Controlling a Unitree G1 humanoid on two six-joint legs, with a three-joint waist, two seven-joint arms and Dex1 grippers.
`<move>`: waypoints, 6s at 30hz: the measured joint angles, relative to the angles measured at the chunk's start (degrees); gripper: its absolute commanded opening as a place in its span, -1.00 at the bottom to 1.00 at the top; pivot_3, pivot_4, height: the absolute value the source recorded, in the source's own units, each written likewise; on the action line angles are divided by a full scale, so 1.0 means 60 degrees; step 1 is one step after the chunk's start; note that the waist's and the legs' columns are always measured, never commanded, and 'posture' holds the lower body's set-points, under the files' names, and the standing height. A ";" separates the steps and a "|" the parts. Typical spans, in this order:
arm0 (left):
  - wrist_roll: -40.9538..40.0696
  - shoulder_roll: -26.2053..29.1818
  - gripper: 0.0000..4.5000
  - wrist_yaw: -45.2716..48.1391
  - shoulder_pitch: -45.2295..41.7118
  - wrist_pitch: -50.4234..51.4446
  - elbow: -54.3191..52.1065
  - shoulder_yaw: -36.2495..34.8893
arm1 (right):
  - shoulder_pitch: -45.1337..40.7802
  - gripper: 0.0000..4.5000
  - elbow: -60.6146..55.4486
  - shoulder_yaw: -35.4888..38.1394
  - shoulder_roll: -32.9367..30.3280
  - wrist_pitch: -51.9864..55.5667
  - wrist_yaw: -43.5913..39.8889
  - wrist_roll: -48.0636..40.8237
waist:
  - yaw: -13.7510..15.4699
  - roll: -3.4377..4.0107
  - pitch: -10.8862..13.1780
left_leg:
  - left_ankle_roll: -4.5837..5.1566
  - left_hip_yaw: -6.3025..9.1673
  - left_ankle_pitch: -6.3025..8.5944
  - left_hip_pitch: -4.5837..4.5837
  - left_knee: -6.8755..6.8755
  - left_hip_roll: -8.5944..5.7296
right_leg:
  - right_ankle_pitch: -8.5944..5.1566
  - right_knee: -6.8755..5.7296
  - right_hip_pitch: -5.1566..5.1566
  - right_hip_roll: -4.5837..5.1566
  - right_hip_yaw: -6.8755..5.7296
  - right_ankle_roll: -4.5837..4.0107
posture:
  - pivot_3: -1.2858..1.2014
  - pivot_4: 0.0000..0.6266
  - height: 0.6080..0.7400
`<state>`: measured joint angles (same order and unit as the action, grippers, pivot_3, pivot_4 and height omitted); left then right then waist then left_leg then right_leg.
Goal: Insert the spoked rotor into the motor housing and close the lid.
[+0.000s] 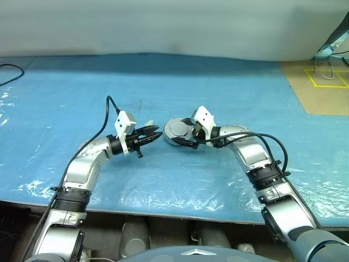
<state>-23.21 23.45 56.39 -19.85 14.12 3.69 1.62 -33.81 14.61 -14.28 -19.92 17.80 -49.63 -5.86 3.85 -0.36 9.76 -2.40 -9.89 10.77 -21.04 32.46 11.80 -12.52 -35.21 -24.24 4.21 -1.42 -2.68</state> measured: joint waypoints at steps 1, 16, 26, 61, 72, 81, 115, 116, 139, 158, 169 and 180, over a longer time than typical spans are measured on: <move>0.0000 0.0000 -0.46 -0.0005 0.0000 -0.0006 0.0001 0.0000 | 0.0000 0.42 0.0036 0.0018 0.0018 -0.0033 0.0011 0.0011 | 0.0000 0.0000 0.0000 | 0.0000 0.0000 0.0000 0.0000 -0.0001 0.0000 | 0.0000 0.0000 0.0000 0.0000 0.0000 0.0000 | 0.03 -0.52 1.00; 0.0031 0.0029 -0.46 -0.0094 0.0007 -0.0108 0.0156 -0.0009 | -0.0220 0.31 0.0311 0.0195 0.0392 0.0245 0.0000 -0.0007 | -0.0108 0.0000 0.0000 | 0.0003 0.0000 0.0002 0.0004 0.0001 0.0001 | 0.0000 -0.0005 0.0000 -0.0001 0.0001 0.0000 | 0.03 -0.52 1.00; 0.0116 0.0010 -0.46 -0.0278 0.0032 -0.0190 0.0161 -0.0009 | -0.0230 0.31 0.1001 -0.0087 0.0439 -0.0726 0.0135 0.0280 | -0.0213 -0.0004 -0.0003 | 0.0025 0.0000 0.0016 0.0094 0.0002 0.0004 | -0.0002 -0.0005 0.0086 0.0003 0.0007 0.0002 | 0.03 -0.52 1.00; 0.0528 -0.0155 -0.46 -0.0506 -0.0047 -0.0493 0.0614 0.0027 | -0.0485 0.31 0.1059 -0.0384 0.0730 0.0634 0.0588 0.0370 | -0.0251 -0.0050 -0.0145 | 0.0031 -0.0002 0.0025 0.0274 -0.0182 -0.0007 | -0.0052 0.0091 0.0206 0.0003 0.0032 0.0085 | 0.03 -0.52 1.00; 0.0531 -0.0200 -0.46 -0.0509 -0.0072 -0.0488 0.0612 0.0053 | -0.0469 0.31 0.1027 -0.0464 0.0816 0.0649 0.0848 0.0472 | -0.0251 -0.0051 -0.0170 | 0.0029 -0.0004 0.0026 0.0301 -0.0227 -0.0010 | -0.0056 0.0114 0.0200 0.0003 0.0051 0.0088 | 0.03 -0.52 1.00; 0.1074 -0.0308 -0.46 -0.0740 -0.0245 -0.0837 0.1124 0.0286 | 0.0164 0.31 -0.0396 -0.0421 0.0127 0.1263 0.0019 0.0166 | -0.0200 -0.0043 -0.0176 | 0.0025 -0.0017 0.0025 0.0221 -0.0251 -0.0011 | -0.0065 0.0196 0.0181 0.0002 0.0043 0.0101 | 0.03 -0.52 1.00; 0.1482 -0.0686 -0.99 0.0155 -0.0144 -0.1631 0.1924 0.1017 | 0.0732 0.31 -0.1223 -0.0449 -0.0576 0.1529 -0.0831 -0.0379 | -0.0184 -0.0043 -0.0192 | -0.0020 -0.0022 0.0073 0.0228 -0.0239 -0.0002 | -0.0065 0.0244 0.0254 0.0003 0.0010 0.0046 | 0.03 -0.52 1.00; 0.1508 -0.0680 -0.99 0.0157 -0.0144 -0.1699 0.1938 0.1060 | 0.0741 0.31 -0.1250 -0.0449 -0.0581 0.1553 -0.0826 -0.0372 | -0.0180 -0.0042 -0.0194 | -0.0021 -0.0022 0.0073 0.0229 -0.0240 -0.0002 | -0.0065 0.0245 0.0254 0.0003 0.0010 0.0047 | 0.03 -0.52 1.00; 0.2188 -0.0762 -1.00 0.0353 -0.0582 -0.3415 0.3152 0.1387 | 0.0858 0.98 -0.1332 0.0333 -0.0687 0.1867 -0.0738 -0.0863 | 0.0025 -0.0012 -0.0236 | 0.0009 -0.0023 0.0090 0.0262 -0.0245 -0.0007 | -0.0074 0.0247 0.0273 0.0011 0.0020 0.0061 | 0.03 -0.52 1.00; 0.2194 -0.0694 -1.00 0.0374 -0.0707 -0.3099 0.3047 0.1422 | 0.1432 0.98 -0.1123 0.4330 -0.0167 0.8898 0.0630 -0.5415 | 0.0100 0.0018 -0.0216 | -0.0028 -0.0024 0.0066 0.0161 -0.0235 -0.0007 | -0.0069 0.0242 0.0174 0.0008 0.0009 0.0056 | 0.03 -0.52 1.00; 0.2195 -0.0608 -1.00 0.0455 -0.0804 -0.3099 0.3104 0.1442 | 0.1649 0.98 -0.0906 0.4655 0.0545 0.9198 0.1299 -0.5892 | 0.0115 0.0023 -0.0214 | -0.0031 -0.0024 0.0065 0.0165 -0.0236 -0.0005 | -0.0069 0.0240 0.0174 0.0008 0.0007 0.0056 | 0.03 -0.52 1.00; 0.2195 -0.0560 -1.00 0.0489 -0.0793 -0.3096 0.3067 0.1451 | 0.1127 -0.50 0.0346 0.5286 0.0955 0.8442 0.1900 -0.6047 | 0.0113 0.0026 -0.0212 | -0.0033 -0.0025 0.0065 0.0161 -0.0240 -0.0005 | -0.0070 0.0242 0.0171 0.0009 0.0002 0.0056 | 0.03 -0.52 1.00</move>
<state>-10.05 20.09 59.32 -24.61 -4.45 22.09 10.32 -27.05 16.68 17.43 -14.19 68.44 -38.23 -42.14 4.53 -0.20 8.49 -2.59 -10.03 11.16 -20.07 31.02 11.77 -12.94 -33.76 -23.22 4.26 -1.40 -2.34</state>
